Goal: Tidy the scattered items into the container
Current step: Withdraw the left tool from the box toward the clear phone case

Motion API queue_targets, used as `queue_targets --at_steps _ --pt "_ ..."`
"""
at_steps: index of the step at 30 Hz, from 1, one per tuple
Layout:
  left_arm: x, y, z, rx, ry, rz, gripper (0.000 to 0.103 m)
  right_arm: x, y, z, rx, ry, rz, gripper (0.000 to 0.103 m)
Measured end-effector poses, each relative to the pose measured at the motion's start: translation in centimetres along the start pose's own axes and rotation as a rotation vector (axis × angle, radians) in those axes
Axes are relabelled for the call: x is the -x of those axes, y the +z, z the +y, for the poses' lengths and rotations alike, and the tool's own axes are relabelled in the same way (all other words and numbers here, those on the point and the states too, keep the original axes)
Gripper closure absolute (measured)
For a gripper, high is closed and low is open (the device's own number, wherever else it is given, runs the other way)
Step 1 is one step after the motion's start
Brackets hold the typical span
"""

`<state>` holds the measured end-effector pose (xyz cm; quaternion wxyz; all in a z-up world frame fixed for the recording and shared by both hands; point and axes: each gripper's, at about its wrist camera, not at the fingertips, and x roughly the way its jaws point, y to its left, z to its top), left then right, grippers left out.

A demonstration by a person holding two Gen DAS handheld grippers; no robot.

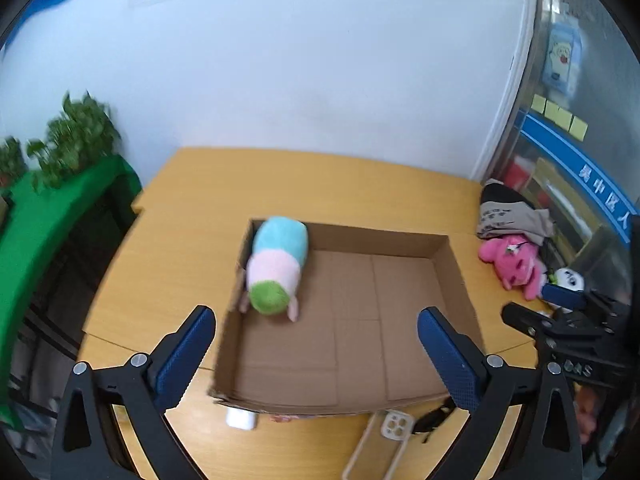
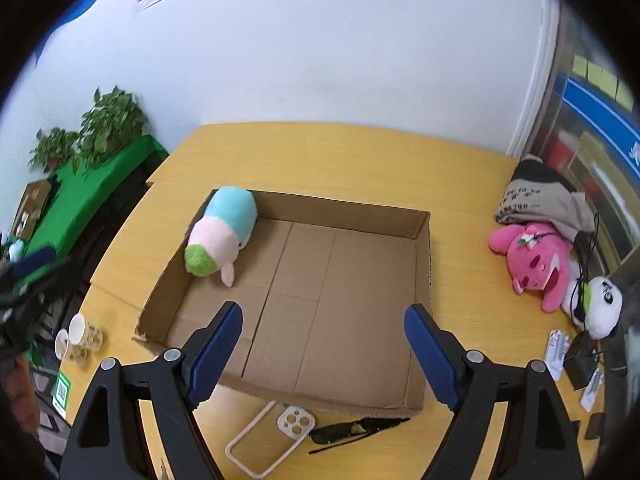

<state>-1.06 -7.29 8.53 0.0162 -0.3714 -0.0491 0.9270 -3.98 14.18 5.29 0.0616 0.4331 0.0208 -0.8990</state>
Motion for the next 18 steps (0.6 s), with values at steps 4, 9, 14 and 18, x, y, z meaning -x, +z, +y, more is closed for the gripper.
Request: queue_targets --at_steps 4,9,14,18 --pt "0.4 -0.7 -0.2 -0.025 -0.008 0.010 0.001 1.8 -0.7 1.3 0.022 -0.022 -0.006 0.019" --pt "0.5 -1.3 0.0 -0.031 -0.051 0.027 0.001 3.2 -1.7 2.3 0.014 -0.052 0.000 0.019" --pt "0.2 -2.1 -0.1 -0.022 -0.095 0.054 0.001 4.3 -3.4 2.3 -0.012 -0.078 0.021 0.019" --pt "0.4 -2.8 -0.7 -0.041 -0.101 0.072 0.000 5.0 -4.7 1.7 -0.035 -0.084 0.029 0.019"
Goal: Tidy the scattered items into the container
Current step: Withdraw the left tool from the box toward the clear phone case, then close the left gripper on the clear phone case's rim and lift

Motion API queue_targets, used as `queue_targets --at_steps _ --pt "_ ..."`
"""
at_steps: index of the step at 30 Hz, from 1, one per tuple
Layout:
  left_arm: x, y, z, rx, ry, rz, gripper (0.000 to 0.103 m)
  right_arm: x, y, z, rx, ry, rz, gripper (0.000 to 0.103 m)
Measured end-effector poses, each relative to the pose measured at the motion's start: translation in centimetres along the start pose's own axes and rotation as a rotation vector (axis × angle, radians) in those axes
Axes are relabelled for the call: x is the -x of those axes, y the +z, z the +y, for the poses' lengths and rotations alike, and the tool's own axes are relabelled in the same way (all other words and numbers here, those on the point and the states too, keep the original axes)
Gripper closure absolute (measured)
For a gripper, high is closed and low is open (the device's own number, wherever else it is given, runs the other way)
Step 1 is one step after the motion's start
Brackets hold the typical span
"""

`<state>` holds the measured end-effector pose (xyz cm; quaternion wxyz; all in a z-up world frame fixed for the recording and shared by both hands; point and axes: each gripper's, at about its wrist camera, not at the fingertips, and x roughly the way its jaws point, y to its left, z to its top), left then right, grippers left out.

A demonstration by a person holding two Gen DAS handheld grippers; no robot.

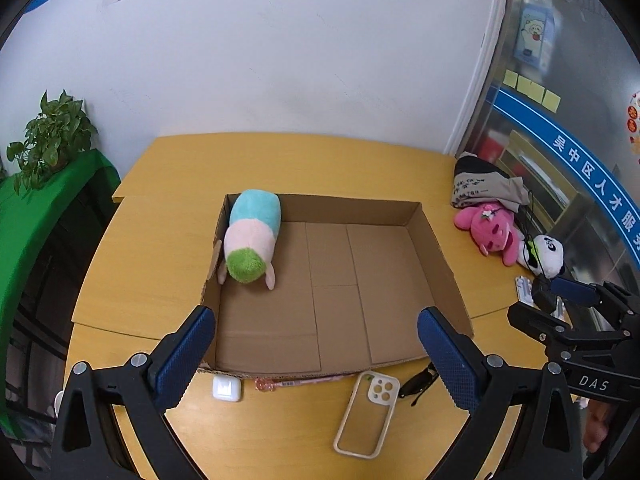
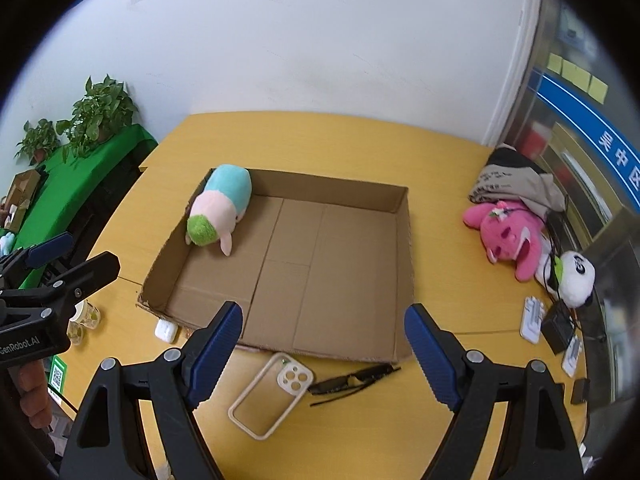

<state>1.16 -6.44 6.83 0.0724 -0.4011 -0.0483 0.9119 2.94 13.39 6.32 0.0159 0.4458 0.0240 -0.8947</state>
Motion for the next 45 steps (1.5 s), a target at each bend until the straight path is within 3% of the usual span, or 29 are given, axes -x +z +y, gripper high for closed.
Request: queue_targets --at_steps 8,16,22,28,36,40,45 --pt "1.2 -1.0 -3.1 0.000 0.029 0.021 0.001 0.5 -0.7 -2.6 -0.006 0.053 -0.027 0.019" --pt "1.8 -3.8 -5.8 0.019 0.138 0.077 0.001 -1.1 -2.0 -5.1 -0.007 0.181 -0.024 0.019" --pt "0.6 -6.4 -6.5 0.032 0.137 0.160 0.001 -3.1 -4.2 -6.2 -0.045 0.247 0.045 0.019" --pt "-3.3 -9.4 -5.3 0.036 0.150 0.263 0.001 -7.5 -8.0 -6.5 -0.139 0.310 0.228 0.019" --pt "-9.6 -12.6 -1.7 0.049 0.062 0.421 0.002 -13.5 -12.4 -4.9 -0.279 0.343 0.447 0.019" --pt "-12.9 -14.6 -0.4 0.058 0.001 0.506 0.009 -16.3 -14.2 -4.1 -0.350 0.339 0.536 0.019" --pt "-16.0 -17.0 -0.3 0.066 -0.088 0.580 0.013 -18.4 -15.8 -3.1 -0.396 0.323 0.571 0.019"
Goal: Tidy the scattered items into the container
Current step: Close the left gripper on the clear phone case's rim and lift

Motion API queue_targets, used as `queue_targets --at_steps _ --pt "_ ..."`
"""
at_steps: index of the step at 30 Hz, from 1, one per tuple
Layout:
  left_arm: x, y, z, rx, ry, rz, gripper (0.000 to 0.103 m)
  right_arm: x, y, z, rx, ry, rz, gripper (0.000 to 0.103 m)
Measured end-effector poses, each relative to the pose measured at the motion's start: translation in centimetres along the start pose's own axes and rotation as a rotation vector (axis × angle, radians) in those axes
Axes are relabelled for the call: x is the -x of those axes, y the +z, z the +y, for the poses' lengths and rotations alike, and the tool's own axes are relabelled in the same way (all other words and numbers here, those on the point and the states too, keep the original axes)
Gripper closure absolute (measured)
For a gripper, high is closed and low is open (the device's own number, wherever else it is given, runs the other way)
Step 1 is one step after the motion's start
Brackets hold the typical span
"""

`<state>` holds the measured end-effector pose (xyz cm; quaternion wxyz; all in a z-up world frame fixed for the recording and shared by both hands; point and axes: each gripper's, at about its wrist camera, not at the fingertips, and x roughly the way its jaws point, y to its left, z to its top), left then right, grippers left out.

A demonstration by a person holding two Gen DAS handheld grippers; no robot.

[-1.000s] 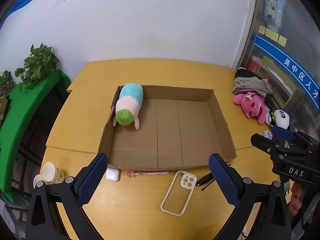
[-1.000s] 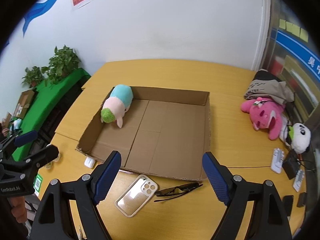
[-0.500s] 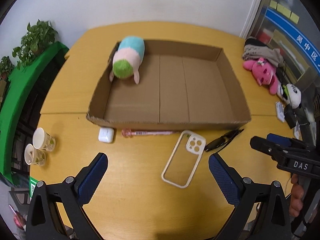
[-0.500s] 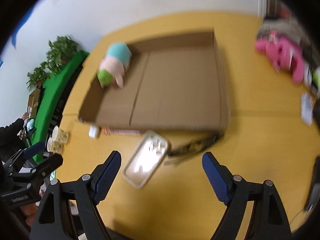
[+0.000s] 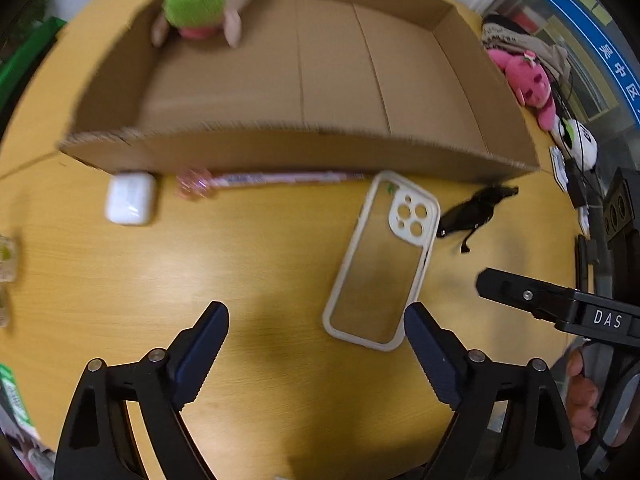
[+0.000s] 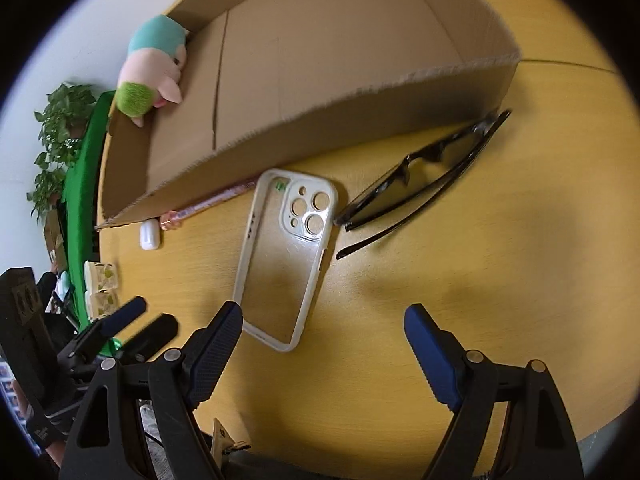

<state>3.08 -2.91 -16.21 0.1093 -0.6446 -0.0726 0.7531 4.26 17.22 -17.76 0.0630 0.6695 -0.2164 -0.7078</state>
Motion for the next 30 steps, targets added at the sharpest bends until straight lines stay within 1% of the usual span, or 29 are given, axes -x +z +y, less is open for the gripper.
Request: queue_targets --at_steps 1,2,4,6,7,8,9,10,11,12,13,14,15,16,17,18,19,21,22,26,28,30 --pt "-0.8 -0.1 -0.1 -0.004 -0.011 0.016 0.016 -0.5 0.0 0.1 0.000 -0.007 -0.004 0.019" --pt "-1.6 -0.2 -0.2 -0.012 -0.016 0.033 0.021 -0.9 0.1 0.1 0.000 -0.012 -0.005 0.019" --pt "-3.0 -0.3 -0.5 -0.033 -0.011 0.065 0.032 -2.0 0.3 0.1 -0.003 -0.015 -0.006 0.020" --pt "-4.0 -0.5 -0.8 -0.045 -0.002 0.083 0.038 -3.1 0.4 0.4 0.000 -0.016 -0.009 0.022" --pt "-4.5 -0.6 -0.8 -0.046 -0.001 0.096 0.045 -3.7 0.5 0.6 0.005 -0.012 -0.012 0.023" --pt "-4.8 -0.6 -0.9 -0.047 0.002 0.097 0.050 -4.0 0.6 0.9 0.015 -0.009 -0.017 0.024" --pt "-4.9 -0.6 -1.1 -0.054 0.005 0.090 0.051 -4.4 0.7 1.2 0.028 -0.016 -0.020 0.026" --pt "-4.9 -0.6 -1.3 -0.062 0.012 0.091 0.056 -4.9 0.8 1.6 0.039 -0.030 -0.018 0.028" --pt "-5.0 -0.7 -1.5 -0.070 0.022 0.091 0.064 -5.1 0.9 1.9 0.051 -0.042 -0.019 0.029" --pt "-5.0 -0.7 -1.5 -0.076 0.034 0.091 0.067 -5.2 1.0 2.3 0.068 -0.051 -0.023 0.032" --pt "-5.1 -0.8 -1.6 -0.078 0.046 0.090 0.074 -5.3 1.1 2.7 0.086 -0.057 -0.024 0.032" --pt "-5.1 -0.8 -1.5 -0.073 0.052 0.092 0.084 -5.4 1.2 3.0 0.100 -0.066 -0.026 0.034" --pt "-5.2 -0.9 -1.3 -0.064 0.047 0.102 0.089 -5.4 1.2 3.2 0.111 -0.079 -0.028 0.039" --pt "-5.3 -1.1 -1.1 -0.053 0.034 0.113 0.096 -5.4 1.3 3.3 0.119 -0.092 -0.029 0.042" --pt "-5.3 -1.2 -1.0 -0.049 0.029 0.117 0.096 -5.4 1.3 3.4 0.128 -0.103 -0.029 0.049" --pt "-5.3 -1.4 -1.0 -0.050 0.033 0.118 0.096 -5.4 1.2 3.5 0.142 -0.118 -0.029 0.058" --pt "-5.3 -1.6 -1.1 -0.053 0.042 0.119 0.096 -5.4 1.2 3.6 0.158 -0.135 -0.030 0.064" --pt "-5.2 -1.9 -1.2 -0.055 0.060 0.120 0.096 -5.5 1.2 3.7 0.180 -0.160 -0.024 0.089" --pt "-5.2 -2.1 -1.2 -0.053 0.067 0.120 0.096 -5.5 1.2 3.6 0.186 -0.166 -0.017 0.091" --pt "-4.5 -2.8 -1.3 -0.056 0.070 0.115 0.097 -5.3 1.2 2.6 0.156 -0.121 0.019 0.092" --pt "-3.6 -3.3 -1.6 -0.071 0.076 0.100 0.097 -5.2 1.0 2.1 0.141 -0.105 0.039 0.092" --pt "-2.4 -3.8 -1.9 -0.078 0.083 0.080 0.097 -4.9 0.7 1.4 0.112 -0.071 0.060 0.092"
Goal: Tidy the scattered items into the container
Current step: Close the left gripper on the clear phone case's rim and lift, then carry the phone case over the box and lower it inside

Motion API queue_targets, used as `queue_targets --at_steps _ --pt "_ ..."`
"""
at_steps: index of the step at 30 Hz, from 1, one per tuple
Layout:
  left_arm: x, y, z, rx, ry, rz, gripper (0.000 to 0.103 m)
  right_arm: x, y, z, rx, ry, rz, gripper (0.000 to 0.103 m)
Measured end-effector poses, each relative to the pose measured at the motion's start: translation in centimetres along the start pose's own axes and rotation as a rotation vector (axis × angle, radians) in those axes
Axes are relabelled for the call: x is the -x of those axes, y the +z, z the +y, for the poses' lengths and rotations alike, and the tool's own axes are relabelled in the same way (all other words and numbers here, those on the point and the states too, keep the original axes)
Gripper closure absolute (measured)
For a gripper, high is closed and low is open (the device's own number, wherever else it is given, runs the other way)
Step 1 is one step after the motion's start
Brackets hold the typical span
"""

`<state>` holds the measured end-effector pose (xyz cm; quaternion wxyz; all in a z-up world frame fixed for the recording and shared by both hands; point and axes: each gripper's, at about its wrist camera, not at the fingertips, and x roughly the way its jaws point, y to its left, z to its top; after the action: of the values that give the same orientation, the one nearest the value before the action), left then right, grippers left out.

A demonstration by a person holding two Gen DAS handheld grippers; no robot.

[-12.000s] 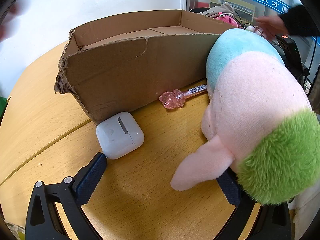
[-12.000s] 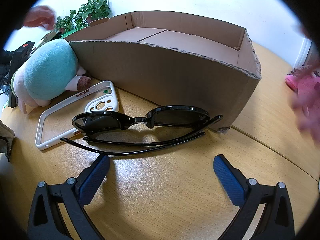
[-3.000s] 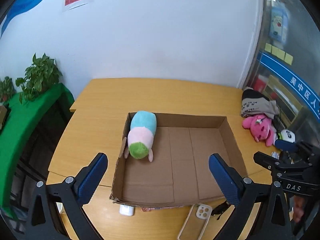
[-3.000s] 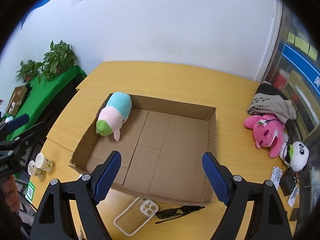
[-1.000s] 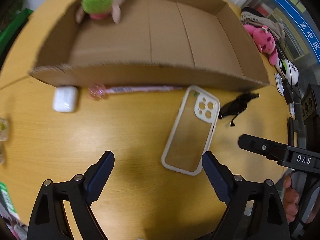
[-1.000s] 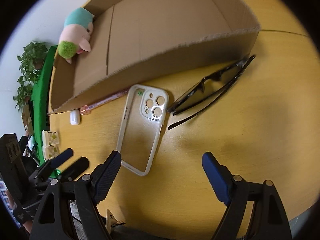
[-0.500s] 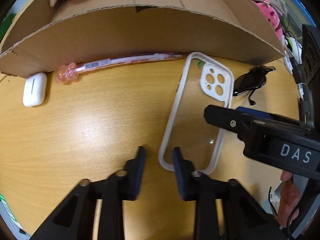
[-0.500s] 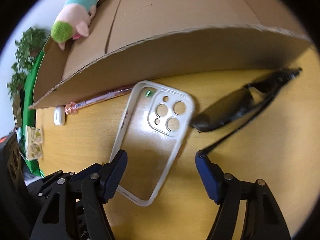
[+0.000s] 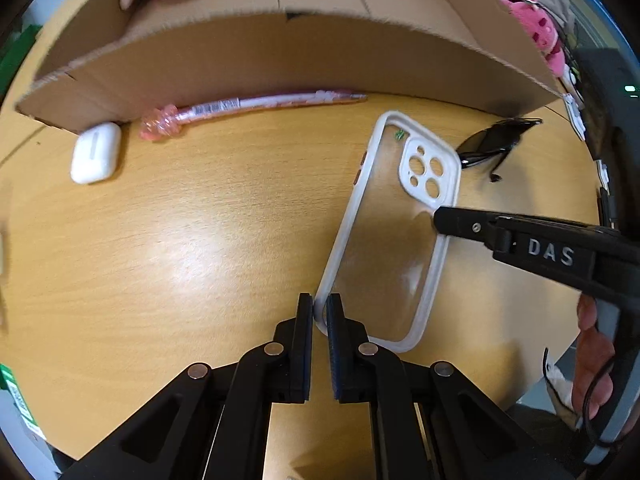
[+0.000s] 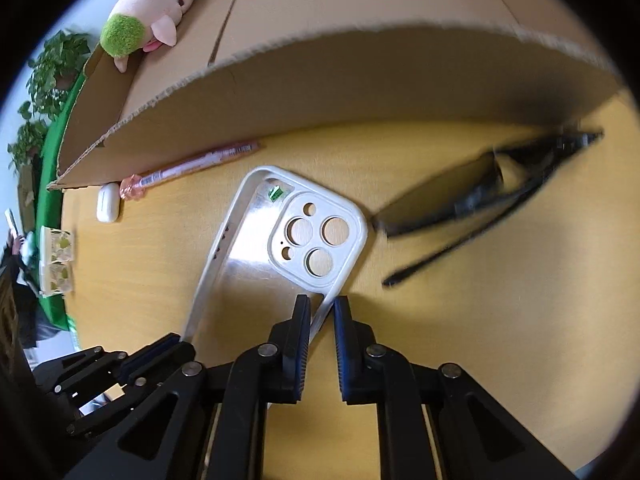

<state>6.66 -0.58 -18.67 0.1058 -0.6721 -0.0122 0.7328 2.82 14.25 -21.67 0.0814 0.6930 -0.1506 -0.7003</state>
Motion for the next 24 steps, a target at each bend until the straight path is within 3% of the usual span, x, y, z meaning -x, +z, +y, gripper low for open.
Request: queue_targets --at_steps 8,13,24 --pt "7.1 -0.8 -0.1 0.011 0.056 -0.132 0.097 6.2 -0.1 1.2 0.038 0.128 -0.083 0.093" --pt "11.7 1.2 -0.1 0.040 0.074 -0.249 0.097 11.4 0.6 3.6 0.118 0.165 -0.204 0.093" --pt "20.5 11.0 0.7 0.052 0.077 -0.498 0.096 21.5 9.3 8.2 0.197 0.232 -0.432 0.094"
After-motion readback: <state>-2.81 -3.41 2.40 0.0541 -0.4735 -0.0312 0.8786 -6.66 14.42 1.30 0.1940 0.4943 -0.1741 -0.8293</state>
